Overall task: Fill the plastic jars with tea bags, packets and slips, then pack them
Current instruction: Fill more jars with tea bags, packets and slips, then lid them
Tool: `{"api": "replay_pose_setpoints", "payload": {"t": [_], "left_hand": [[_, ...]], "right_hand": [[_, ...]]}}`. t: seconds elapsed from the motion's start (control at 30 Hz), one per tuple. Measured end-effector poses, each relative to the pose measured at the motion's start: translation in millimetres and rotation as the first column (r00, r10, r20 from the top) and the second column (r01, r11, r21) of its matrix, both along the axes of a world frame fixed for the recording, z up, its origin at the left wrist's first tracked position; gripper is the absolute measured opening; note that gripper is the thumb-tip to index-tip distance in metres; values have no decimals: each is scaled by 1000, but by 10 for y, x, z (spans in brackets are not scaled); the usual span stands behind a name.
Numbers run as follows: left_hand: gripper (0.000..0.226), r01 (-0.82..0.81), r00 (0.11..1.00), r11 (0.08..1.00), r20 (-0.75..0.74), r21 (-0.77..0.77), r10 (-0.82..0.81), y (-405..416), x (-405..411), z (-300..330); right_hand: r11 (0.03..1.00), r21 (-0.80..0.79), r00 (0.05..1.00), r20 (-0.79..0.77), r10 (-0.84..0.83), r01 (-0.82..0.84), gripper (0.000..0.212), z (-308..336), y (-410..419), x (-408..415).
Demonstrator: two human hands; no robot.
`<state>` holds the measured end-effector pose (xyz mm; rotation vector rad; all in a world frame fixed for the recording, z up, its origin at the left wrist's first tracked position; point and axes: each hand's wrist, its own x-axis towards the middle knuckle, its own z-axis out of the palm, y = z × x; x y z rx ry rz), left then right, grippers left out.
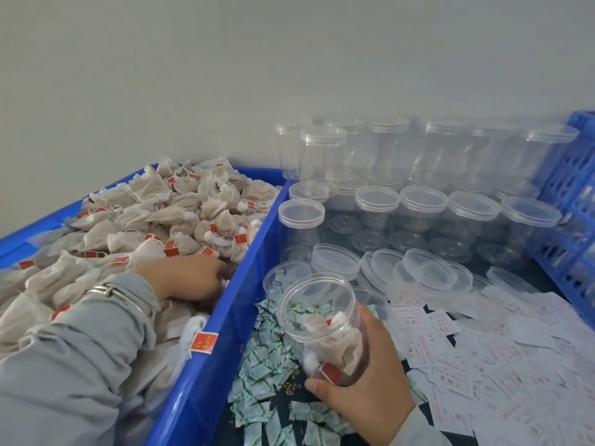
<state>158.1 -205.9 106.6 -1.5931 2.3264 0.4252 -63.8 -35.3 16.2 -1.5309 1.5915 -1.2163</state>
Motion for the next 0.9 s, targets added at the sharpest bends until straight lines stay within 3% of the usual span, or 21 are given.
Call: {"api": "replay_pose_setpoints", "payload": {"t": [0.2,0.57,0.67,0.77,0.9], "left_hand": [[51,36,997,999,66,40,-39,28,10,33],[23,-22,997,982,-77,-189,7,-13,20,2],[13,-114,987,929,-145,-351,67,-41,20,9],[20,-274,944,831,-299,-483,138,-83,30,40],[24,-502,775,750,-609,-431,169,-91,26,106]], "right_hand": [[1000,5,1000,-14,0,0,116,6,14,4],[1000,15,1000,-9,-7,7,116,-54,5,2],[1000,17,1000,-1,-4,4,117,-64,1,1],[1000,13,1000,13,-9,9,117,-71,3,0],[1000,5,1000,-3,-15,15,114,-66,7,-6]]}}
